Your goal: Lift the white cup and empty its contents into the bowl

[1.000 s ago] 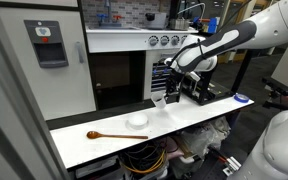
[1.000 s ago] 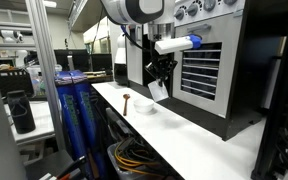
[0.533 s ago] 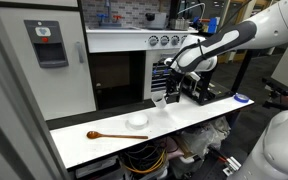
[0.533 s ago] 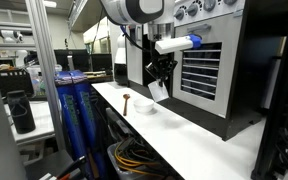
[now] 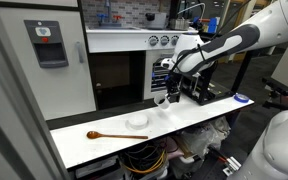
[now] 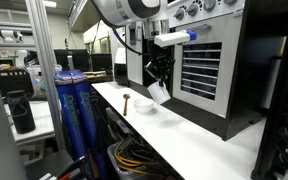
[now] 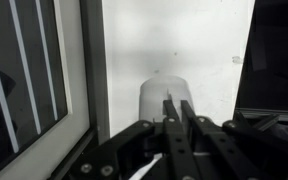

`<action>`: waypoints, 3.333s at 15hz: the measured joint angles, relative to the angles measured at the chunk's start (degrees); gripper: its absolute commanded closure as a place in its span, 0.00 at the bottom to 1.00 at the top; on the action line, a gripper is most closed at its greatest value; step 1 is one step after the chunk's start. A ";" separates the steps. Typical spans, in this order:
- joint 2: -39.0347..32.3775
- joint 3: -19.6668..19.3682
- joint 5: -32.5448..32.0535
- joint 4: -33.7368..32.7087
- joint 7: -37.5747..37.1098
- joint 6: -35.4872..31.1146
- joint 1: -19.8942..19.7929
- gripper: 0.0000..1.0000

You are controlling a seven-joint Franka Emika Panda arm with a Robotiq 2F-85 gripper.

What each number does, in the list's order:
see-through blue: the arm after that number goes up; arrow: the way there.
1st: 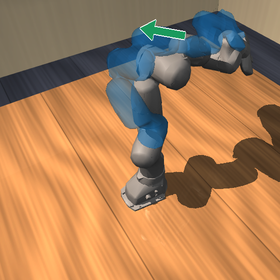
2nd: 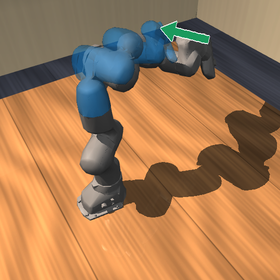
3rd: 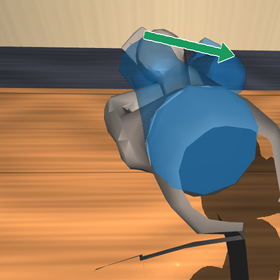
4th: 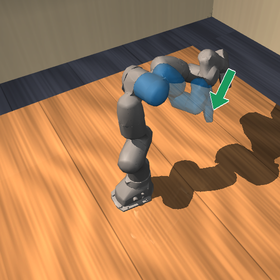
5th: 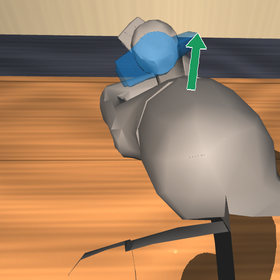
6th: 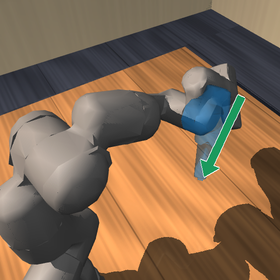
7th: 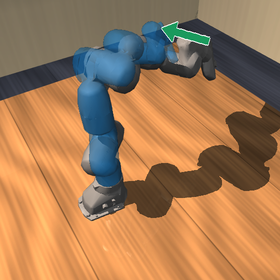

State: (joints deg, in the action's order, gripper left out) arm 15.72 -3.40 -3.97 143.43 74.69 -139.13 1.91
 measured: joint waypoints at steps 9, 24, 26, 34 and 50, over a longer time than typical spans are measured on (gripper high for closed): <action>-1.99 3.33 -6.98 -5.67 -4.08 0.85 1.27 0.98; -9.01 8.11 -9.85 -15.09 -10.14 13.49 4.47 0.98; -9.06 8.72 -10.96 -15.69 -10.95 15.48 4.71 0.98; -10.90 10.54 -15.58 -18.23 -14.46 20.24 5.96 0.98; -18.80 11.76 -18.85 -25.01 -17.28 23.50 6.60 0.98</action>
State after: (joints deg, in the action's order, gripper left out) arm -3.08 8.35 -22.82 118.43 57.41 -115.62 8.51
